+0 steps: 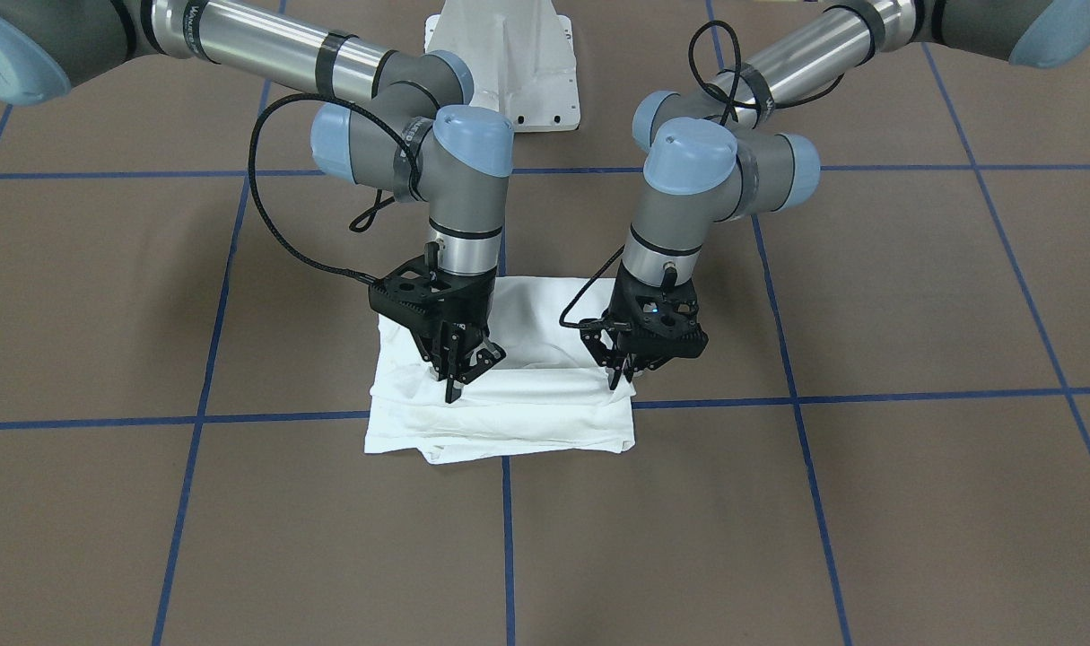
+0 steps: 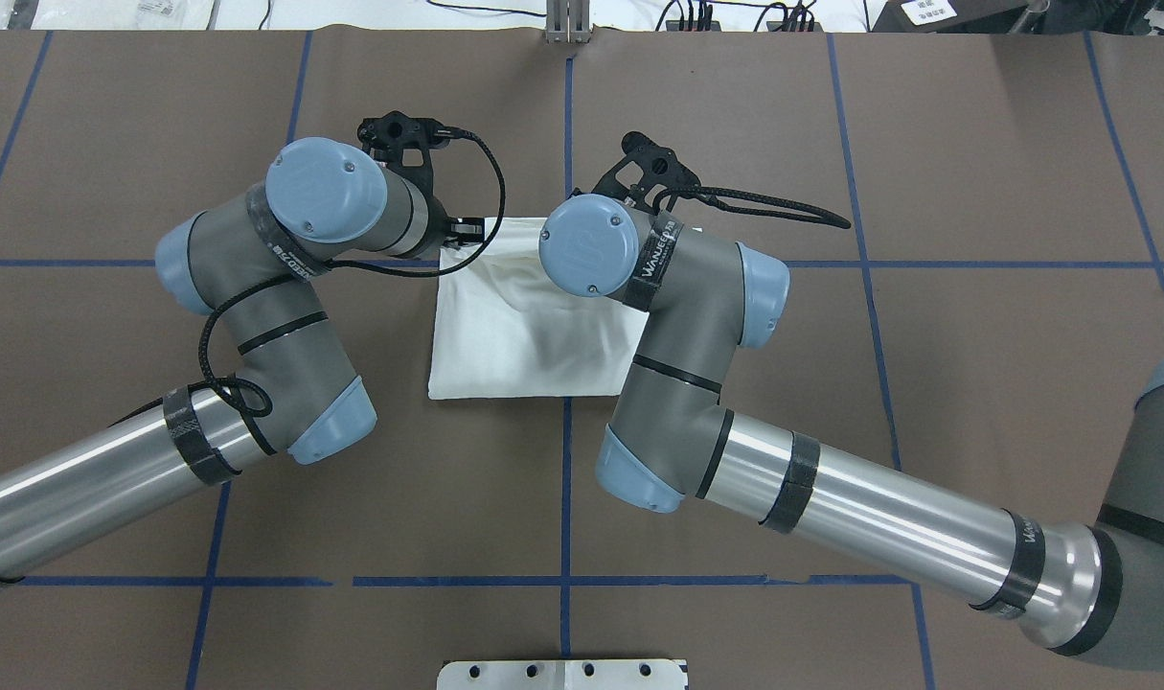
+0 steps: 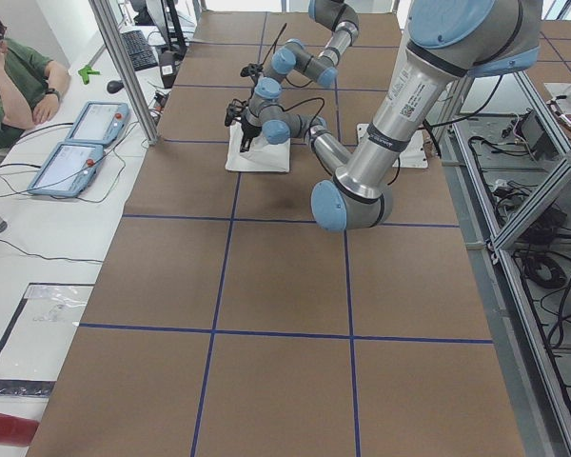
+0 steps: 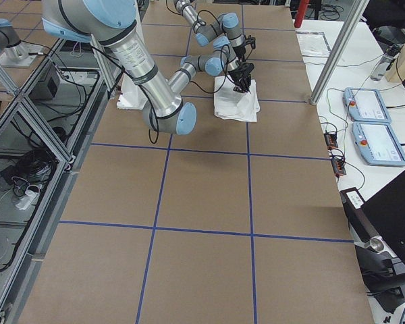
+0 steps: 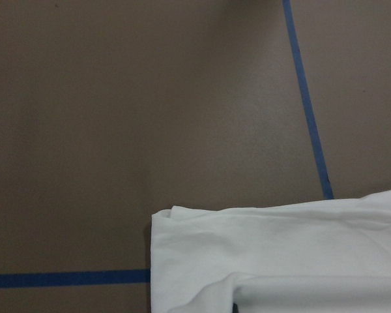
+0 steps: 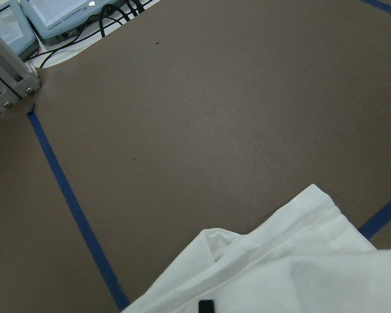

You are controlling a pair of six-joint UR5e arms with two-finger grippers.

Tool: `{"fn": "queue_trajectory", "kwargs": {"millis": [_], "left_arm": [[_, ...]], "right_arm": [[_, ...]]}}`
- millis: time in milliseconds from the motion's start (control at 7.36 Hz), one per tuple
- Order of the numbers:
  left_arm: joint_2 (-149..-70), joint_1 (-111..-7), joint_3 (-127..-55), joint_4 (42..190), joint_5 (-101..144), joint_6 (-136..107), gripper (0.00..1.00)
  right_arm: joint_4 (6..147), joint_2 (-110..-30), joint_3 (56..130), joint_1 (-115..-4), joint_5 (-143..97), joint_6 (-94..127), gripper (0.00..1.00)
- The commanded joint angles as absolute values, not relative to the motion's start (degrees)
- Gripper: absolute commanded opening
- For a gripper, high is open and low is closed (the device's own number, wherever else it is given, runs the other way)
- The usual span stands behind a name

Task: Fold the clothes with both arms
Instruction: 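Carry the near edge over and lay it onto the far edge with both grippers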

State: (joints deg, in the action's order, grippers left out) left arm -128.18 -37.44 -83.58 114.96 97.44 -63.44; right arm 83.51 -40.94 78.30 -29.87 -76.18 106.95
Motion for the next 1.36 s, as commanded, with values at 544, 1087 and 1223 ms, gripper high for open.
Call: {"fn": "queue_trajectory", "kwargs": {"millis": [544, 1087, 1223], "left_arm": [[-125.2, -44.2, -83.4, 120.3, 104.8, -45.9, 1.00], [-123.5, -44.6, -83.4, 123.0, 104.9, -45.6, 1.00], [-123.5, -44.6, -83.3, 123.0, 104.9, -45.7, 1.00]], "right_arm": [[83.0, -38.8, 75.7, -28.6, -77.4, 100.7, 1.00], [82.8, -33.2, 63.0, -31.9, -77.1, 98.9, 0.84], [82.9, -33.2, 62.8, -32.3, -77.1, 97.7, 0.77]]}}
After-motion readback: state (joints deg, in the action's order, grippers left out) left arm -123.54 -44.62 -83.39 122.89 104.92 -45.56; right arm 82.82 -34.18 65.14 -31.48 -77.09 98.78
